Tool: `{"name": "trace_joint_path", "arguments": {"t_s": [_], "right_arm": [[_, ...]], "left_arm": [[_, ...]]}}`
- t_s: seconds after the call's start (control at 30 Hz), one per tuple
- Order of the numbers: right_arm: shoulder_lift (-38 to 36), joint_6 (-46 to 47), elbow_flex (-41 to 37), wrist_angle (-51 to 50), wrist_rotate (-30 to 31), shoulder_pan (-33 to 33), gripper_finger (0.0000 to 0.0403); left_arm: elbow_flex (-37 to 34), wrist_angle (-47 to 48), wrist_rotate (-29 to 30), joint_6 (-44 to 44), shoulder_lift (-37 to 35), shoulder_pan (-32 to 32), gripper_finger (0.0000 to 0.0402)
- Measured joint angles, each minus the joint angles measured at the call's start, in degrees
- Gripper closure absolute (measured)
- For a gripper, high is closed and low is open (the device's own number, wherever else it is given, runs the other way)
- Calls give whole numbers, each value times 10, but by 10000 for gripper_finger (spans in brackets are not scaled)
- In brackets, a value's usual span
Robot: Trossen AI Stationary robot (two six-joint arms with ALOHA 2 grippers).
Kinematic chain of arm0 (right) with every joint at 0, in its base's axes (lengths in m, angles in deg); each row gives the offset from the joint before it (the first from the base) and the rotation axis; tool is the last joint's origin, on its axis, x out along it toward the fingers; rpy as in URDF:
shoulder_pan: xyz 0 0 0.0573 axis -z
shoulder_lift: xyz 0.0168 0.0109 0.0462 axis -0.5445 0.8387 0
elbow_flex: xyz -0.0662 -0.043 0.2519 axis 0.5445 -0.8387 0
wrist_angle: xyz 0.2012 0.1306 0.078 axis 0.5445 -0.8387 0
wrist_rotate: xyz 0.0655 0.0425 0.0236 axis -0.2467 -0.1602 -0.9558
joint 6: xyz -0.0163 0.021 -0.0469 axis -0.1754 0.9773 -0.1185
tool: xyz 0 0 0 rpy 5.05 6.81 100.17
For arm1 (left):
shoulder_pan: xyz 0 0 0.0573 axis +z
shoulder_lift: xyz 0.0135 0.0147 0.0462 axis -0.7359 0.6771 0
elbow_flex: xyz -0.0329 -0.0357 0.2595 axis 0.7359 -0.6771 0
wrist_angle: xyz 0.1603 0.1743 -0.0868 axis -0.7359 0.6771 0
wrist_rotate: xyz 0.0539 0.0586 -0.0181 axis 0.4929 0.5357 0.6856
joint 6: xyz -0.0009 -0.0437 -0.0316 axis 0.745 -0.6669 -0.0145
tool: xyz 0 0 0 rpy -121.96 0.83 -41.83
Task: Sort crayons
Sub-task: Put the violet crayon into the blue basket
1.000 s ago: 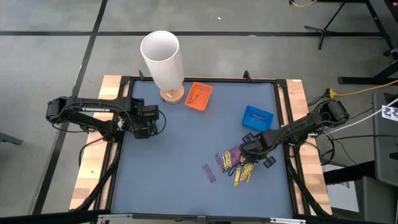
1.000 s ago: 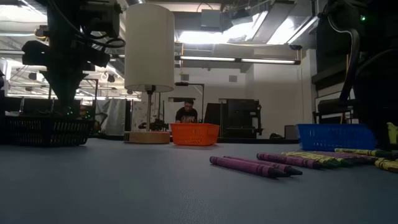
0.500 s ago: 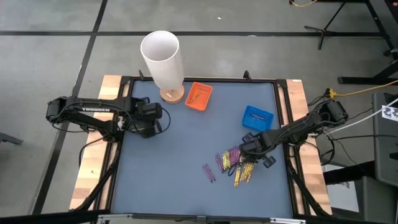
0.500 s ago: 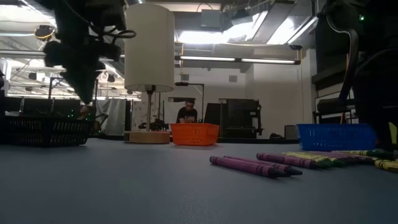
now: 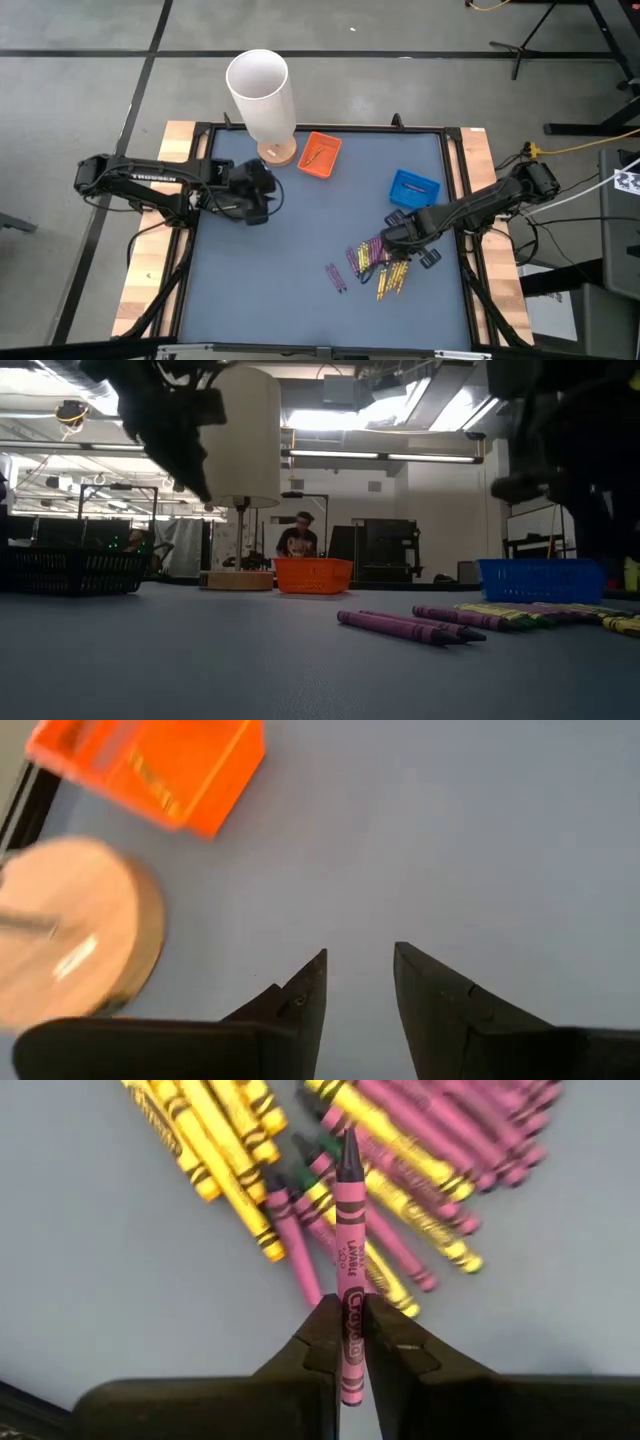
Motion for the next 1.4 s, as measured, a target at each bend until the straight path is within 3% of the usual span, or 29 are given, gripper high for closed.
{"name": "trace_joint_path", "arguments": {"t_s": [0.27,0.47,0.63,0.9,1.4], "right_arm": [[-1,4,46,-49,70,0,372],[-1,94,50,-82,132,12,372],[-5,164,50,-106,134,50,372],[-22,170,50,-107,135,126,372],[-24,187,50,-151,138,250,372]], "left_arm": [[0,-80,0,0,0,-42,300],[0,-96,0,0,0,-74,300],[0,-118,0,0,0,-99,300],[0,-153,0,0,14,-135,300],[1,-265,0,0,135,-183,300]]}}
